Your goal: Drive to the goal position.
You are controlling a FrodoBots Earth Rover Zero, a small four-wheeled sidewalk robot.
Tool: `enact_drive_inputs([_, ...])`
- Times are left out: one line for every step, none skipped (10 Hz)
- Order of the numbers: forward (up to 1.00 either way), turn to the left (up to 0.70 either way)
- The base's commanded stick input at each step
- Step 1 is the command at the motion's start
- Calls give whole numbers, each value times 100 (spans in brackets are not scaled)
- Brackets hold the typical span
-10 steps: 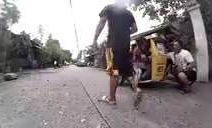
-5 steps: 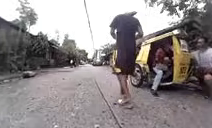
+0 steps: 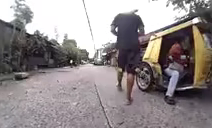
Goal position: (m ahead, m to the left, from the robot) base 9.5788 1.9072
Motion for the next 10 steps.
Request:
enact_drive_inputs([100,0])
enact_drive_inputs([100,0])
enact_drive_inputs([100,0])
enact_drive_inputs([100,0])
enact_drive_inputs([100,14])
enact_drive_inputs([100,27])
enact_drive_inputs([100,27])
enact_drive_inputs([100,27])
enact_drive_inputs([100,27])
enact_drive_inputs([100,27])
